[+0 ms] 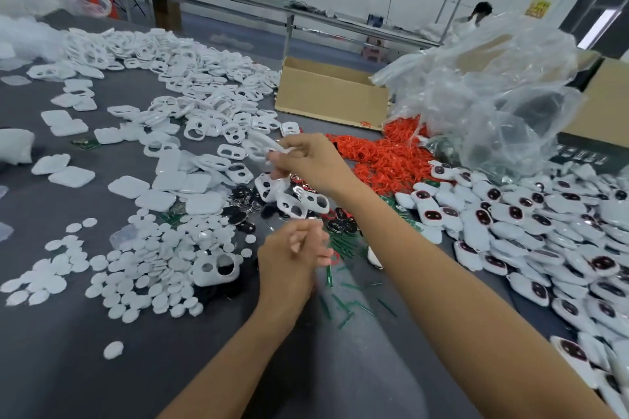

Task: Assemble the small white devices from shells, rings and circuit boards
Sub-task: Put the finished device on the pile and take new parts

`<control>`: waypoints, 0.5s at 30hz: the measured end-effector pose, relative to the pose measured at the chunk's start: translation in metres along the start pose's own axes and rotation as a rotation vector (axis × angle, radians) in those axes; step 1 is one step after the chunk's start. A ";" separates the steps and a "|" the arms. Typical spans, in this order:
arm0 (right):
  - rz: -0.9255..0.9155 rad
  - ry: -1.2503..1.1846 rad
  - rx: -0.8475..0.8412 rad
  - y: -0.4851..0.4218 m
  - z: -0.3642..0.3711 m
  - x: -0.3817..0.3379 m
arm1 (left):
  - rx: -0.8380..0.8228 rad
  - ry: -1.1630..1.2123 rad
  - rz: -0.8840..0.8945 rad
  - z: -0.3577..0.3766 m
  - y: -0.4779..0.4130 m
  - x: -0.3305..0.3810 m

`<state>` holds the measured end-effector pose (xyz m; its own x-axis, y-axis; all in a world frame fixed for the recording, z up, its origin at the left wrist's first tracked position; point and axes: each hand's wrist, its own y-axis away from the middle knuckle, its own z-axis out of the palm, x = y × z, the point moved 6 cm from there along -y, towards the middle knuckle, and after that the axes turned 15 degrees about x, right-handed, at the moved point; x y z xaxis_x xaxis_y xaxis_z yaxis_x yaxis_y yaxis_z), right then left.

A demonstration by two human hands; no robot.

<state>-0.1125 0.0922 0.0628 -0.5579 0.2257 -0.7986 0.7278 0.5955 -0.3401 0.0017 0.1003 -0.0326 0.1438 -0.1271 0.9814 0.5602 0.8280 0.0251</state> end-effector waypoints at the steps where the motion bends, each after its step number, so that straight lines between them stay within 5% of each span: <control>1: 0.026 -0.057 -0.021 0.007 -0.002 0.000 | 0.015 0.039 -0.017 -0.002 -0.001 0.001; 7: 0.124 -0.231 -0.158 0.038 -0.008 0.008 | 0.059 0.194 -0.145 -0.003 -0.004 0.003; 15: 0.270 -0.321 -0.078 0.078 -0.026 0.032 | 0.020 0.237 -0.144 -0.003 -0.003 0.007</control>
<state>-0.0836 0.1661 0.0233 -0.1903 0.1374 -0.9721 0.7912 0.6076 -0.0690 0.0031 0.0953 -0.0261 0.2524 -0.3663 0.8956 0.5730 0.8024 0.1667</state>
